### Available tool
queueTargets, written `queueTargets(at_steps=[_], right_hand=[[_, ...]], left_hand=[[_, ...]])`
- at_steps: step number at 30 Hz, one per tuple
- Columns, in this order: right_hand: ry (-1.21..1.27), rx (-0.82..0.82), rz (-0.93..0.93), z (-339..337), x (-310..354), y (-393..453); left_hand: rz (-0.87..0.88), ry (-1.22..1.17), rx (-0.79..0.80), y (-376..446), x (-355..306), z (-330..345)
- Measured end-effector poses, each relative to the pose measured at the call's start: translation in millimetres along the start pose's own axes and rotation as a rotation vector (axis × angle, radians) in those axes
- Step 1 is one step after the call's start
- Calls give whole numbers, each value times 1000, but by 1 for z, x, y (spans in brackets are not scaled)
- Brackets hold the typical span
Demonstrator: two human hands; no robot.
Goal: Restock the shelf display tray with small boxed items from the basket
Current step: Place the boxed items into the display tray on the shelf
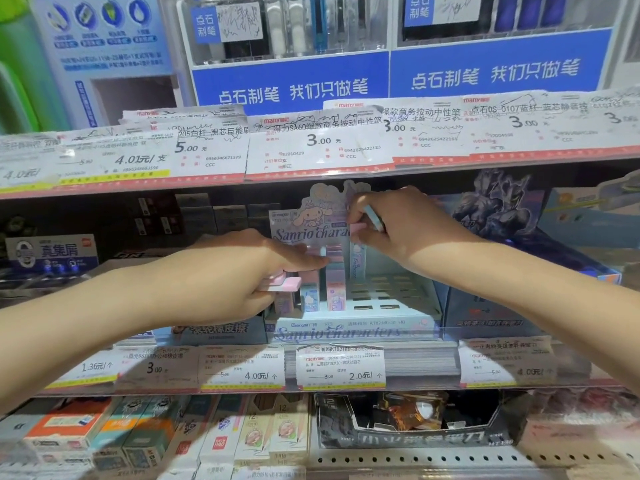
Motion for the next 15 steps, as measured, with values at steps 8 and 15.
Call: queueTargets(at_steps=[8, 15], right_hand=[[64, 94, 3, 8, -2, 1], [-225, 60, -57, 7, -1, 9]], left_hand=[[5, -26, -12, 0, 0, 1], [21, -38, 6, 0, -1, 2]])
Point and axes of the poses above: each hand's wrist, its own y-axis towards the middle knuckle, its own z-axis out of the palm, x = y × z, the point moved 6 cm from there along y, towards the middle knuckle, and after that the axes turned 5 degrees about x, right-handed, at the moved point
